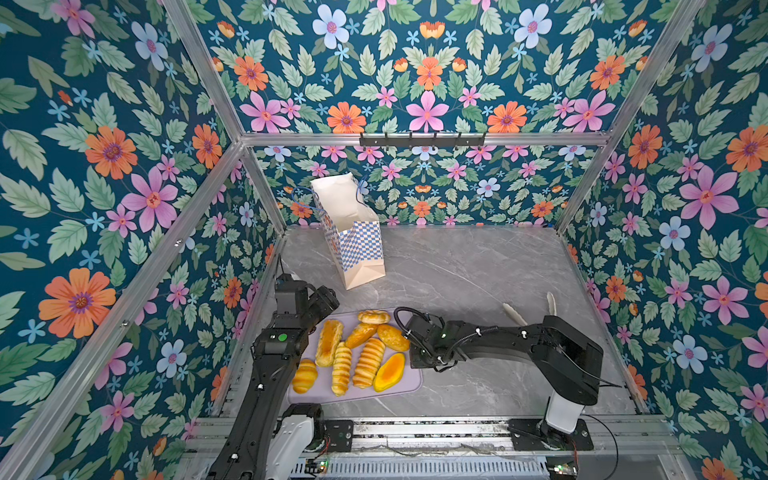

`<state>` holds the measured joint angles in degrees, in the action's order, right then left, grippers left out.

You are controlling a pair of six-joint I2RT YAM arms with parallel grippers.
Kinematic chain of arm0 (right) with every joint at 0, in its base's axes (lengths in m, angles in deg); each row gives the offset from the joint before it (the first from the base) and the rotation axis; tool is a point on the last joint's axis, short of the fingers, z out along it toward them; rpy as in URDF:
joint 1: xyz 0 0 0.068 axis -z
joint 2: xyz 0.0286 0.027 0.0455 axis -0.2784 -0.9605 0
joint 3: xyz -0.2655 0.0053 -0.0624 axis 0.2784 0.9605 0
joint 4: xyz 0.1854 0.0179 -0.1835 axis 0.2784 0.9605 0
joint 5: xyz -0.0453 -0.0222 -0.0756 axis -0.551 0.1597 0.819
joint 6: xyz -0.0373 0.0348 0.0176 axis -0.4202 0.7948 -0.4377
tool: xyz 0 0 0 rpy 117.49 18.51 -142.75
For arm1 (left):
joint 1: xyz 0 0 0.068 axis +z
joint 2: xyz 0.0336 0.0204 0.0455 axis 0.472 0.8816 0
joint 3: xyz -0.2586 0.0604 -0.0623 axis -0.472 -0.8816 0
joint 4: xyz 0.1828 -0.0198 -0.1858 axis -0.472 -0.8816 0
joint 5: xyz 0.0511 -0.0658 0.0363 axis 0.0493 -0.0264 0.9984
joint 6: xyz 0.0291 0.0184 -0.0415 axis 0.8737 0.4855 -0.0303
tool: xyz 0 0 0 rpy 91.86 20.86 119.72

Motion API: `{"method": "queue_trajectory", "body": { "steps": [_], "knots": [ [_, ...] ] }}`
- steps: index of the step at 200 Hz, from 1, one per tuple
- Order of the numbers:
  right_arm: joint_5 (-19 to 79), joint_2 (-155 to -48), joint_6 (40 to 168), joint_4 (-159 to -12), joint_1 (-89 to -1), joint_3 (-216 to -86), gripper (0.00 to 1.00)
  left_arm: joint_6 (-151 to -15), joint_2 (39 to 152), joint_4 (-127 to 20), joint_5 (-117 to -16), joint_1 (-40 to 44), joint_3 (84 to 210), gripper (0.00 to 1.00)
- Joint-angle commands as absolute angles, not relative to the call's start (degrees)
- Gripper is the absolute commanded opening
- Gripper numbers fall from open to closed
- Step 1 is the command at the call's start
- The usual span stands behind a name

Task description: Place the fake bread into the paper bag

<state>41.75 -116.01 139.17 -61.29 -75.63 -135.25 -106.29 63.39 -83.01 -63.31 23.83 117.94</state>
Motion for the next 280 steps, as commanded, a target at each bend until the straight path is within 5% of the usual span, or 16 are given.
{"method": "queue_trajectory", "body": {
  "steps": [1,78,163,280],
  "knots": [
    [43.9,-114.2,139.8,-58.9,-74.1,-134.2,0.00,-105.6,63.7,-83.5,-63.7,23.9,118.6,0.78],
    [43.8,-104.6,134.2,-57.5,-64.6,-126.3,0.00,-106.2,64.6,-82.9,-64.9,23.9,119.5,0.78],
    [40.7,-96.3,122.7,-55.3,-44.7,-120.4,0.00,-106.5,65.5,-82.3,-66.0,23.9,120.2,0.79],
    [41.5,-105.9,115.9,-52.7,-37.0,-132.0,0.03,-106.3,66.1,-82.5,-67.0,23.9,120.3,0.78]
  ]
}}
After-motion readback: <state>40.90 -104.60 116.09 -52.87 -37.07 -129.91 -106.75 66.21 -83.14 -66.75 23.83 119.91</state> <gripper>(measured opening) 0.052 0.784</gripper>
